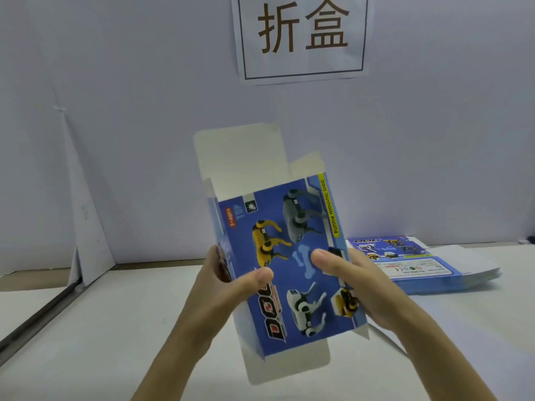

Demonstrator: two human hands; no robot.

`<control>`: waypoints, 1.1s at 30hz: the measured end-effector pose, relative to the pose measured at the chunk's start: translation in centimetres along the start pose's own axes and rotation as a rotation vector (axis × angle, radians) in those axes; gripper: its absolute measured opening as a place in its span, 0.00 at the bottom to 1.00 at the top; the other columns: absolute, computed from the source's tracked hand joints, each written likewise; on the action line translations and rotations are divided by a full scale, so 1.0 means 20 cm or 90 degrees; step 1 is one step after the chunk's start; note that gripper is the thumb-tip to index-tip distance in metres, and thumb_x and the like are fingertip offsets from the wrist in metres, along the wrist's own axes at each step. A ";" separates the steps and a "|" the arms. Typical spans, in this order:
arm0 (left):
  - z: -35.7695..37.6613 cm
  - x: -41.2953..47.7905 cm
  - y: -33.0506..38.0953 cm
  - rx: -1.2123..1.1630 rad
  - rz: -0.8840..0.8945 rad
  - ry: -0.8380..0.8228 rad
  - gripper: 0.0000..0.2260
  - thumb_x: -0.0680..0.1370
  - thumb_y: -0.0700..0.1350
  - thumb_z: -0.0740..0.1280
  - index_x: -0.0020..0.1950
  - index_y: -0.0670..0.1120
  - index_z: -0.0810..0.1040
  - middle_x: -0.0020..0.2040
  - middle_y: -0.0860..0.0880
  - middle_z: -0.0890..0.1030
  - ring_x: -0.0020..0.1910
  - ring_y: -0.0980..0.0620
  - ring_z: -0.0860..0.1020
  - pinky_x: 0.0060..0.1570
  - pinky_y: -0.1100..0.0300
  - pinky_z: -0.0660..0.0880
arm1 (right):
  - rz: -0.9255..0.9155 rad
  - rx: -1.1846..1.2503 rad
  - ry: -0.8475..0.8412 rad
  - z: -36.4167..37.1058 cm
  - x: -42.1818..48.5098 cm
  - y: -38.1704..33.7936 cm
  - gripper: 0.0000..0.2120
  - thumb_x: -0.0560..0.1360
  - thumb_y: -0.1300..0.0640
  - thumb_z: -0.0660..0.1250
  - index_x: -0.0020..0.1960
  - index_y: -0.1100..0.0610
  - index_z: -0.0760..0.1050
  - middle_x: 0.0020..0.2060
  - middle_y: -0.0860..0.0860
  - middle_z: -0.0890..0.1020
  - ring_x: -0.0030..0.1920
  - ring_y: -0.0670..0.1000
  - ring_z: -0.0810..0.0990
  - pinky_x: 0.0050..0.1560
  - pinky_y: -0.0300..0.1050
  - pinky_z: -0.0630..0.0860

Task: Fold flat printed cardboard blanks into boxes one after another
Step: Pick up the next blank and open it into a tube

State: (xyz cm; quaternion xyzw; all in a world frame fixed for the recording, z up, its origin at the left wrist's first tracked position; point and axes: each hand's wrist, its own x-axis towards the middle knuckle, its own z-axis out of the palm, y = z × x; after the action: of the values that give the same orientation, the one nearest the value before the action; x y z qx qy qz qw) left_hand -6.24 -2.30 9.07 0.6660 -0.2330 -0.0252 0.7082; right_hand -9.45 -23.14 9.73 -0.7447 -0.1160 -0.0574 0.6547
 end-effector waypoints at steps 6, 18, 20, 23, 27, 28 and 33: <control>-0.05 0.03 -0.04 -0.012 -0.003 0.182 0.23 0.61 0.53 0.77 0.53 0.50 0.76 0.45 0.48 0.86 0.40 0.46 0.85 0.34 0.53 0.82 | -0.006 0.019 0.085 -0.03 -0.01 0.00 0.16 0.69 0.42 0.67 0.29 0.52 0.79 0.24 0.48 0.79 0.19 0.42 0.70 0.21 0.32 0.65; -0.08 0.05 -0.09 -0.029 -0.017 0.165 0.16 0.67 0.49 0.70 0.53 0.47 0.77 0.45 0.46 0.85 0.40 0.43 0.84 0.41 0.44 0.82 | -0.046 0.073 0.142 -0.03 0.03 0.06 0.16 0.66 0.51 0.70 0.51 0.57 0.78 0.45 0.54 0.86 0.48 0.55 0.85 0.50 0.51 0.79; -0.09 0.06 -0.08 -0.014 -0.014 0.155 0.17 0.67 0.50 0.71 0.54 0.47 0.76 0.45 0.46 0.85 0.41 0.43 0.84 0.41 0.45 0.82 | -0.040 0.088 0.129 -0.02 0.03 0.06 0.16 0.66 0.51 0.70 0.52 0.56 0.78 0.45 0.55 0.86 0.48 0.56 0.85 0.47 0.48 0.81; -0.10 0.06 -0.09 -0.008 -0.004 0.168 0.16 0.67 0.50 0.70 0.53 0.47 0.75 0.43 0.47 0.85 0.39 0.43 0.84 0.37 0.47 0.82 | -0.042 0.120 0.122 -0.02 0.03 0.06 0.15 0.66 0.54 0.71 0.51 0.57 0.78 0.44 0.57 0.86 0.47 0.57 0.85 0.40 0.46 0.82; -0.09 0.06 -0.10 0.008 0.006 0.174 0.16 0.66 0.51 0.70 0.51 0.50 0.75 0.43 0.49 0.85 0.40 0.45 0.85 0.35 0.51 0.82 | -0.054 0.114 0.131 -0.01 0.03 0.05 0.15 0.66 0.54 0.70 0.53 0.56 0.78 0.44 0.55 0.86 0.48 0.55 0.85 0.41 0.44 0.82; -0.10 0.06 -0.10 0.007 0.007 0.177 0.15 0.66 0.51 0.70 0.51 0.50 0.75 0.43 0.49 0.85 0.40 0.45 0.85 0.36 0.49 0.82 | -0.058 0.118 0.120 -0.01 0.03 0.05 0.15 0.67 0.54 0.69 0.53 0.54 0.78 0.45 0.54 0.86 0.47 0.55 0.85 0.41 0.44 0.82; -0.10 0.06 -0.09 0.026 0.011 0.198 0.15 0.66 0.51 0.69 0.51 0.51 0.74 0.44 0.48 0.85 0.39 0.47 0.85 0.34 0.52 0.82 | -0.080 0.119 0.137 0.02 0.03 0.04 0.14 0.67 0.54 0.69 0.52 0.54 0.78 0.43 0.52 0.86 0.46 0.52 0.85 0.37 0.41 0.81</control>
State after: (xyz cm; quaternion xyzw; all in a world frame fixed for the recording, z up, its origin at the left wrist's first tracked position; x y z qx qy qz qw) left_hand -3.91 -1.02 7.72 0.6740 -0.1266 0.0894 0.7223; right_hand -8.77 -22.80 9.02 -0.6615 -0.0967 -0.1669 0.7247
